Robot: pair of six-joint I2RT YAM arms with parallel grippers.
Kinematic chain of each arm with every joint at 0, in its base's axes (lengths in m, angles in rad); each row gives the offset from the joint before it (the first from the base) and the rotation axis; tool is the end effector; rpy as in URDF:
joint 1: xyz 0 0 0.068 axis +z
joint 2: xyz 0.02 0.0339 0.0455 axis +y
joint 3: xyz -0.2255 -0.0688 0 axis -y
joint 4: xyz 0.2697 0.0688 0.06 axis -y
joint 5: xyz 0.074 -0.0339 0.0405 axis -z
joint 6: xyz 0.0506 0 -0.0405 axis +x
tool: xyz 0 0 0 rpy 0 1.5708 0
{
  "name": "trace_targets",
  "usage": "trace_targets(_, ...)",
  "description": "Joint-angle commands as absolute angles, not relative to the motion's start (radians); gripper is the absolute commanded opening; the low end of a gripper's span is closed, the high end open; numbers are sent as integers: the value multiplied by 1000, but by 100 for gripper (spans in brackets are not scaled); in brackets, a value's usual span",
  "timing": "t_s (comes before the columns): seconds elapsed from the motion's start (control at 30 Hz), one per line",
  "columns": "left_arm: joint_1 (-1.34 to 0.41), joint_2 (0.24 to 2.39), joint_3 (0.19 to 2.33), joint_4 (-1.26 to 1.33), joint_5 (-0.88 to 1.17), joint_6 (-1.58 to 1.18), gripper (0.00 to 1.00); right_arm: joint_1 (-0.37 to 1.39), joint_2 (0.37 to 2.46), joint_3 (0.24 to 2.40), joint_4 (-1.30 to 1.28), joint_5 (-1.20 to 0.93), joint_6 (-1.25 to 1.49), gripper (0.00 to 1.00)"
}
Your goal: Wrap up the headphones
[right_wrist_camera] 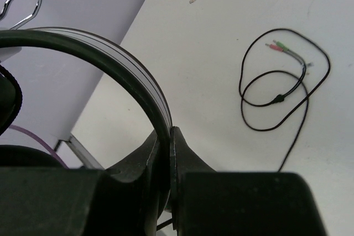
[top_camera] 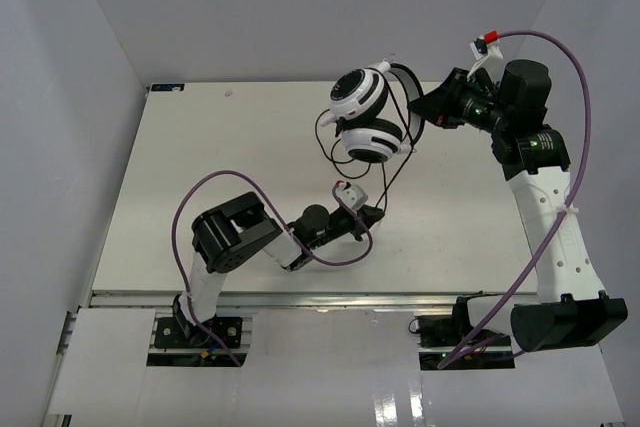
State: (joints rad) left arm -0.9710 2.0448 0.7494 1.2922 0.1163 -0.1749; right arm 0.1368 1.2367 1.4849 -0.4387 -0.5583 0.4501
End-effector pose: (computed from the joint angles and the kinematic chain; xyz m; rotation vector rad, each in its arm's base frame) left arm 0.2087 -0.3156 0.0705 0.7321 1.4926 -0.9780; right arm 0.3010 0.0685 0.4288 -0.1379 1.8177 0.9104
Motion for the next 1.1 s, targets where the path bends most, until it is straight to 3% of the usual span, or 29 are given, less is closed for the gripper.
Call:
trace_targets(0.0, -903, 1931, 637, 1376, 191, -270, 0, 125, 1174, 1520, -369, -704, 221, 8)
trace_targets(0.1, -801, 1820, 549, 1362, 293, -331, 0, 119, 1160, 1520, -419, -779, 19, 8)
trace_targets(0.23, -655, 1659, 425, 1316, 464, -371, 0, 112, 1155, 1499, -481, -628, -214, 8)
trace_targets(0.33, -595, 1547, 446, 1116, 669, -340, 0, 109, 1164, 1486, -490, -588, -308, 8)
trace_targets(0.5, -493, 1502, 635, 743, 780, -243, 0, 117, 1154, 1468, -533, -559, -500, 8)
trace_targets(0.73, -379, 1572, 1078, 180, 973, -227, 0, 157, 1087, 1263, -455, -273, -788, 8)
trace_targets(0.87, -379, 1650, 1248, 54, 1115, -344, 0, 271, 1065, 1134, -293, -82, -862, 8)
trace_targets(1.07, -424, 1672, 1302, 79, 1199, -570, 0, 436, 1113, 1038, 14, 334, -768, 8)
